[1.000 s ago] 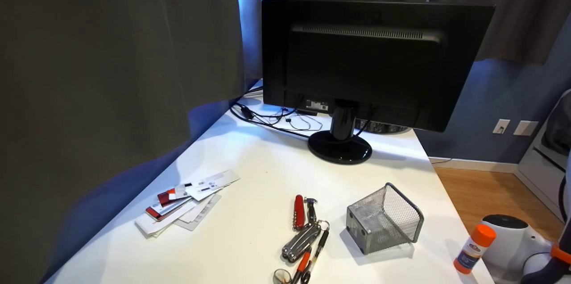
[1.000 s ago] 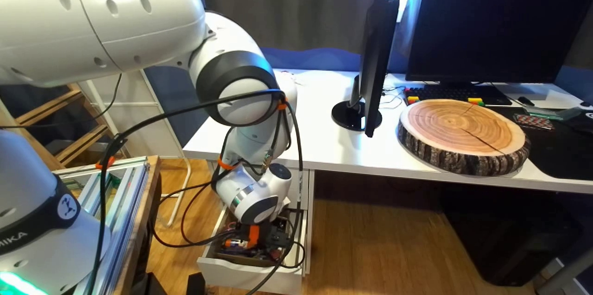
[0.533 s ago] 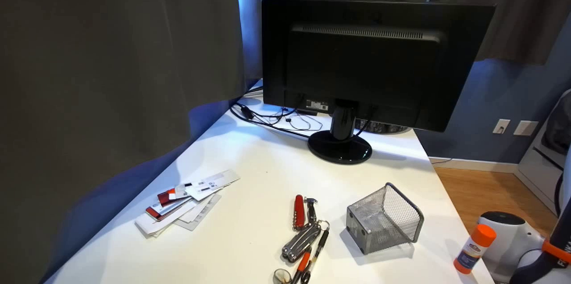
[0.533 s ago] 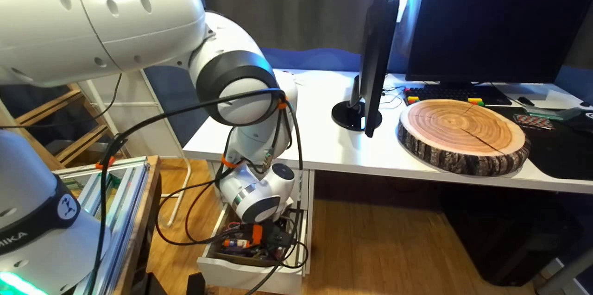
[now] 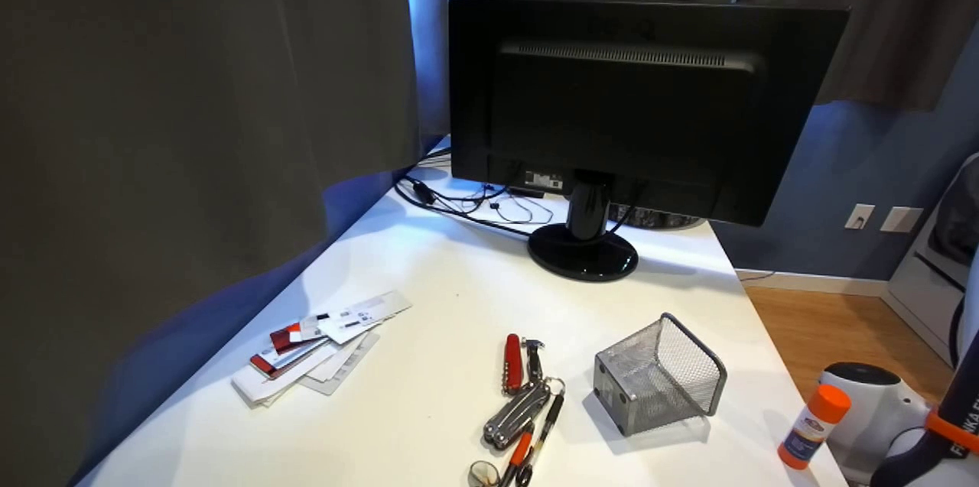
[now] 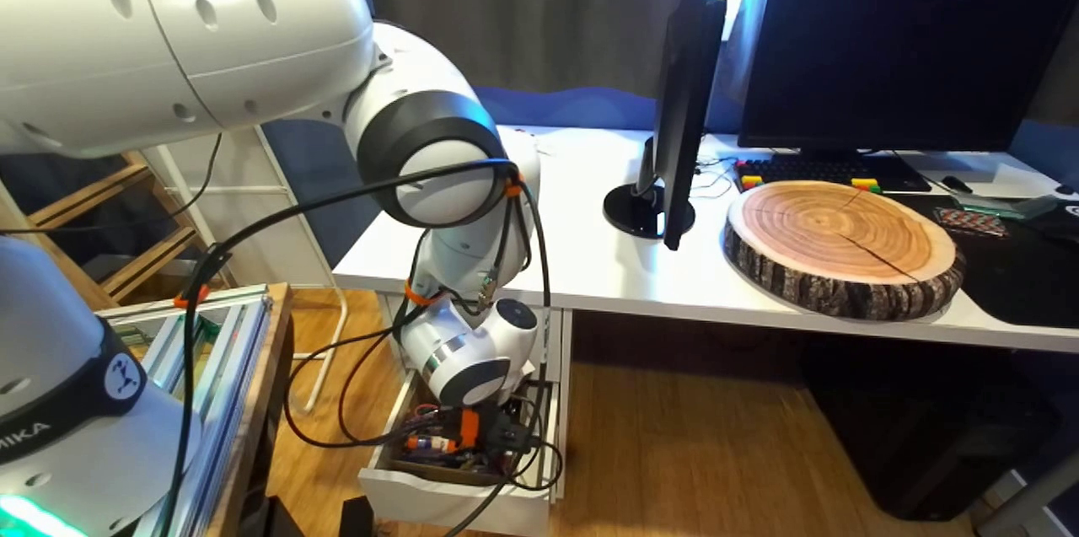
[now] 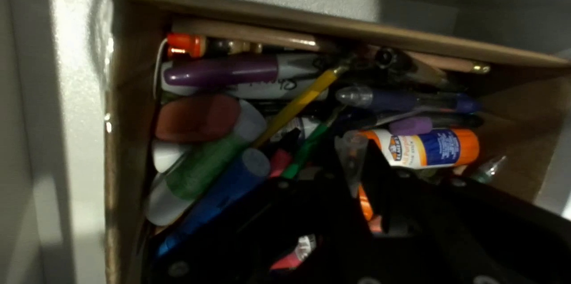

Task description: Remove one pen from the open drawer

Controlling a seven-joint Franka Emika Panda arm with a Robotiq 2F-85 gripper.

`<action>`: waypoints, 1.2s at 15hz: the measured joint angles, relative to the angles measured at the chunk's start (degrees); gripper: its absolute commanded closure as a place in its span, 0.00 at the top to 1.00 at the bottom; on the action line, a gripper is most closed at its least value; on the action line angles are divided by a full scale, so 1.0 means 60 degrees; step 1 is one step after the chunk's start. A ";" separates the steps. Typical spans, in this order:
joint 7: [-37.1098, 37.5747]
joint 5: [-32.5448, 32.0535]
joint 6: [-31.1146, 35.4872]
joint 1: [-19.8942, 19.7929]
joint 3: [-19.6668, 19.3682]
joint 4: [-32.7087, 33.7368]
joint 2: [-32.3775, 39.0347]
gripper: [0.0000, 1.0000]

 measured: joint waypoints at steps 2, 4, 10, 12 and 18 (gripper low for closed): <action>0.0161 -0.0150 0.0015 0.0106 -0.0166 0.0000 -0.0001 0.04; 0.0356 -0.0333 0.0096 0.0227 -0.0328 -0.0012 -0.0024 0.04; 0.1120 -0.0812 0.1186 0.0958 -0.1052 -0.0541 -0.0301 0.04; 0.1410 -0.0884 0.1723 0.1351 -0.1375 -0.0935 -0.0553 0.04; 0.1848 -0.1051 0.2473 0.2363 -0.1870 -0.2298 -0.1716 0.04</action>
